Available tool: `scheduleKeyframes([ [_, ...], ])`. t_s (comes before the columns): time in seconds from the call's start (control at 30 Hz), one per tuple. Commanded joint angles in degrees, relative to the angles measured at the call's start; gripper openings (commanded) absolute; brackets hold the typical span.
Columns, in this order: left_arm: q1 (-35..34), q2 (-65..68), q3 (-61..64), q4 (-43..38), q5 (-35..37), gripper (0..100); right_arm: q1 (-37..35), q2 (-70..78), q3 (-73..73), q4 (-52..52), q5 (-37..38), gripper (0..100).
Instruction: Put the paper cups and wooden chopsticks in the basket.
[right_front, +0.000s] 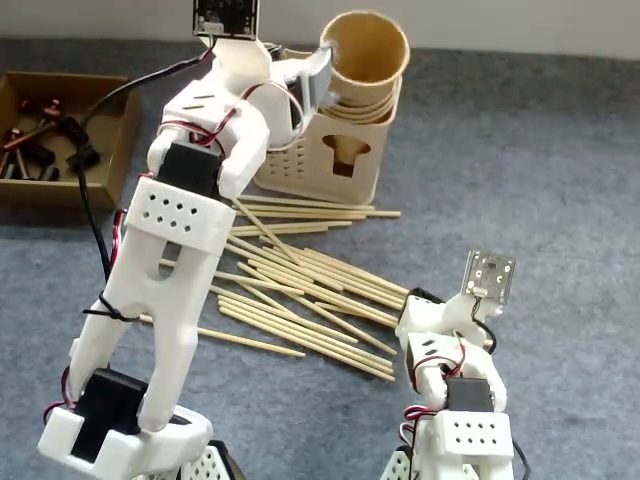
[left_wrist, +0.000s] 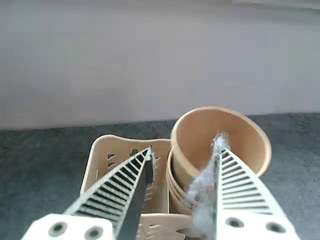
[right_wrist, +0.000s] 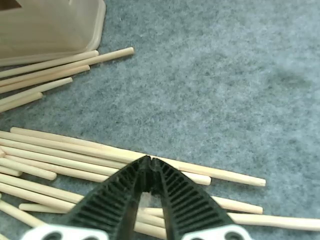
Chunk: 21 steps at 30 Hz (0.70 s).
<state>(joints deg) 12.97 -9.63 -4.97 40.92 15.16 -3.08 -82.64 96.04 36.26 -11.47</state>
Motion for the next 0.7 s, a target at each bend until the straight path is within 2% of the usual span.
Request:
scheduleKeyframes([
  [0.0, -0.13, -0.48, -5.41, -0.88, 1.23, 20, 0.40, -0.13, 6.37, -1.27, -0.26, 0.5],
  [0.2, -0.48, -1.36, -6.02, 4.48, 0.70, 20, 0.40, -0.13, 6.37, -1.27, -0.26, 0.5],
  [0.3, -0.66, -4.70, -5.67, 10.11, 0.62, 20, 0.40, -0.13, 6.37, -1.27, -0.26, 0.5],
  [0.43, -1.71, -10.42, -5.58, 16.79, -3.08, 20, 0.40, -0.13, 6.37, -1.27, -0.26, 0.5],
  [0.67, -7.69, -15.08, -5.49, 25.32, -3.78, 20, 0.40, -0.13, 6.37, -1.27, -0.26, 0.5],
])
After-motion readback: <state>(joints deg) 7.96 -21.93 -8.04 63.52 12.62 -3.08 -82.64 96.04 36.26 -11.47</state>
